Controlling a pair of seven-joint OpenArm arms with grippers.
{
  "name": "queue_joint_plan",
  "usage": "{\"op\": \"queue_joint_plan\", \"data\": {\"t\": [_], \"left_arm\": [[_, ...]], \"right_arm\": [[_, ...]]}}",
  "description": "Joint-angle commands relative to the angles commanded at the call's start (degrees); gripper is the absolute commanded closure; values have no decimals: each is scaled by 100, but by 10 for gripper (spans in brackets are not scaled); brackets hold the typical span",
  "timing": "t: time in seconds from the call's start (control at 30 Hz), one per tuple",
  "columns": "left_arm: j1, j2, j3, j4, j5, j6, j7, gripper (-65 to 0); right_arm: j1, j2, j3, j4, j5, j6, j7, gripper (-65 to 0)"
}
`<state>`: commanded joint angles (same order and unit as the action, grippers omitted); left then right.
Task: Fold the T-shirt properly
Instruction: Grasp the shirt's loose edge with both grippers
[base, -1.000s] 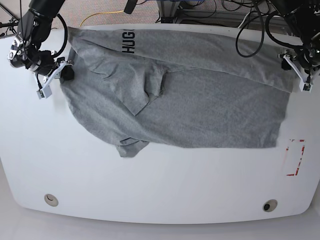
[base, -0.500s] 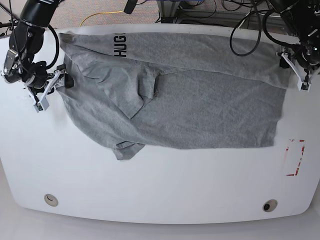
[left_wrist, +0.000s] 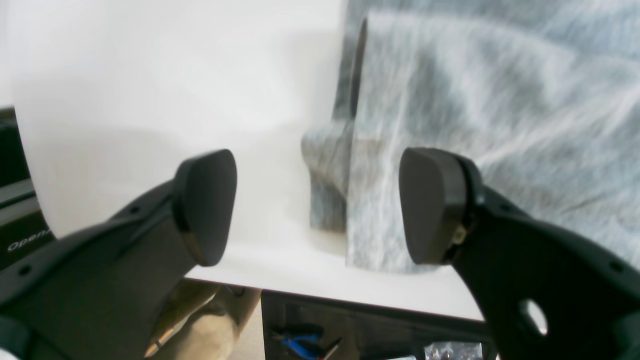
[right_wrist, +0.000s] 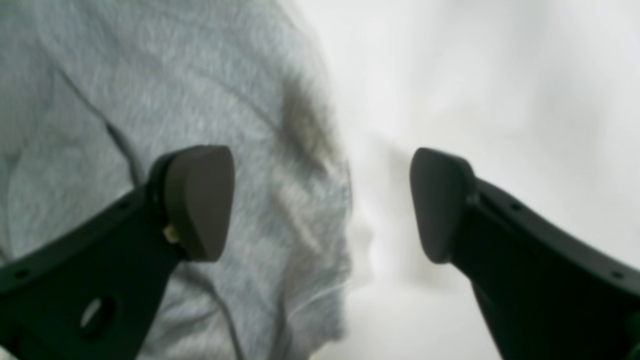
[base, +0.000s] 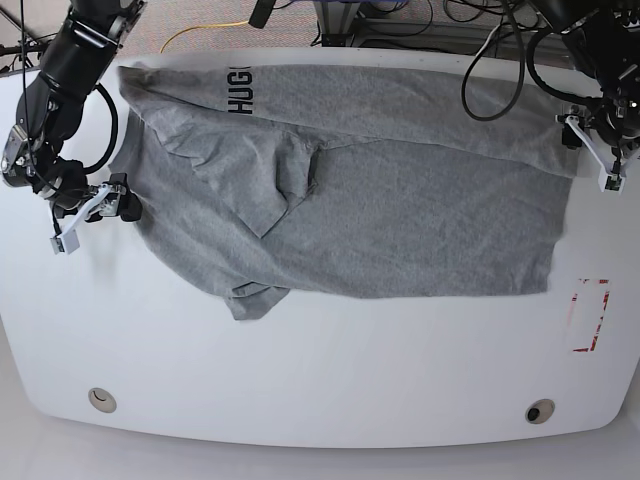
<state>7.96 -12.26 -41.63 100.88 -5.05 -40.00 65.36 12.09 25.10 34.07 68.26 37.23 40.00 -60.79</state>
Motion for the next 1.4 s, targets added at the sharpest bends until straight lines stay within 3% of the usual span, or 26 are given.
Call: {"op": "queue_joint_plan", "data": {"t": [0.2, 0.5, 0.57, 0.77, 0.9, 1.0, 1.17, 1.23, 1.4], "left_arm": [[0, 0, 0, -9, 0, 0, 0, -476], [-176, 0, 0, -26, 9, 0, 0, -476], [-202, 0, 0, -26, 9, 0, 0, -476], [-747, -26, 185, -44, 26, 0, -62, -482], [-1029, -26, 211, -88, 26, 0, -492, -485], [-1389, -9, 343, -440, 26, 549, -967, -488], [-2075, -26, 589, -1635, 9, 1578, -1284, -606], [-2321, -35, 589, -2075, 0, 1719, -1415, -636], [-2752, -35, 598, -3226, 9, 1736, -2110, -639]], "right_arm": [[369, 0, -18, -888, 0, 0, 422, -525], [545, -378, -598, -985, 0, 0, 703, -507], [536, -422, -598, -993, 0, 0, 774, -468], [686, -448, -607, -1336, -9, 0, 1011, -222], [703, -440, -607, -1433, -18, 0, 1011, -108], [712, -440, -615, -1433, -18, 0, 1011, -40], [703, -440, -615, -1433, -18, 0, 1011, 0], [695, -440, -615, -1433, -18, 0, 1011, 0], [668, -440, -607, -1407, -18, 0, 993, 0]]}}
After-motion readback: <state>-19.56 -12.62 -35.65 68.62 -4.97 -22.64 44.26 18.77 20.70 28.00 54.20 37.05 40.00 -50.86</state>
